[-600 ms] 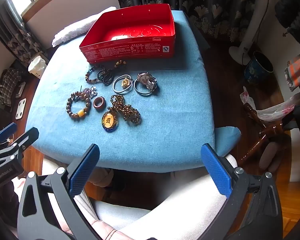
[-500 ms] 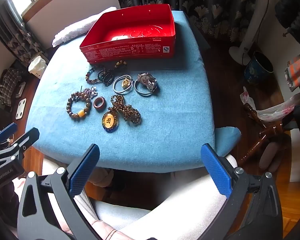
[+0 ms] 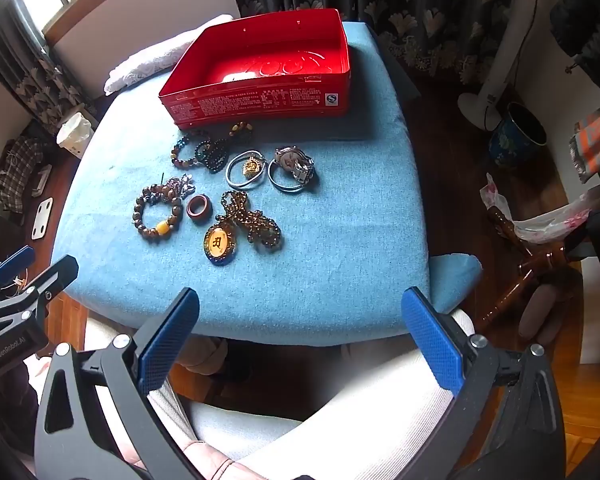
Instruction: Organize jewelry
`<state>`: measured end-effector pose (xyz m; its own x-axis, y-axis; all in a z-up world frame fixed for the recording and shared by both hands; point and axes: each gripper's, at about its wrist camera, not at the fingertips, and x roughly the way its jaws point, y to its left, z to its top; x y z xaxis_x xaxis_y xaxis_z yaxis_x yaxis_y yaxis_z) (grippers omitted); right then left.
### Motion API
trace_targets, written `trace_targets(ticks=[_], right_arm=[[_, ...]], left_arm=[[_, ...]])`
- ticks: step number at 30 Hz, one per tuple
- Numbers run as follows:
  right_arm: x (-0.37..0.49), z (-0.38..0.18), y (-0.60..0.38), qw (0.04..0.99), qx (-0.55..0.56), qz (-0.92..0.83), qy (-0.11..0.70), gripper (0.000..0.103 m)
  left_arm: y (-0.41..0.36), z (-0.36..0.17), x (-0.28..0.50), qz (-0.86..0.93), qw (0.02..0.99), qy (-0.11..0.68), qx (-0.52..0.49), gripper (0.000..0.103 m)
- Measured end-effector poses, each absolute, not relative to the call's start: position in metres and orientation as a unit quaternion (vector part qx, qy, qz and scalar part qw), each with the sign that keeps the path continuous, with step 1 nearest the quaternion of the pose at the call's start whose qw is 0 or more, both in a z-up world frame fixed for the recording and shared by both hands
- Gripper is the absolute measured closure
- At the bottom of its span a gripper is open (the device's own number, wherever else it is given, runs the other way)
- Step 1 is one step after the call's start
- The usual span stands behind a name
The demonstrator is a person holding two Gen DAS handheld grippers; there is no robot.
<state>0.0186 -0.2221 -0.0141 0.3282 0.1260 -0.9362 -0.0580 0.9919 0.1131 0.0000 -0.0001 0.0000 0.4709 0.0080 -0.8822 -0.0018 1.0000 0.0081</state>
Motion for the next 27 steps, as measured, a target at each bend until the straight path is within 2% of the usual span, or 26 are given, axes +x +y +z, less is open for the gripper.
trace_targets(ticks=[27], right_arm=[[0.018, -0.014, -0.2218, 0.816, 0.032, 0.058, 0.575, 0.005]], left_arm=[[0.0029, 0.0004, 0.0015, 0.003, 0.858, 0.513, 0.003, 0.007]])
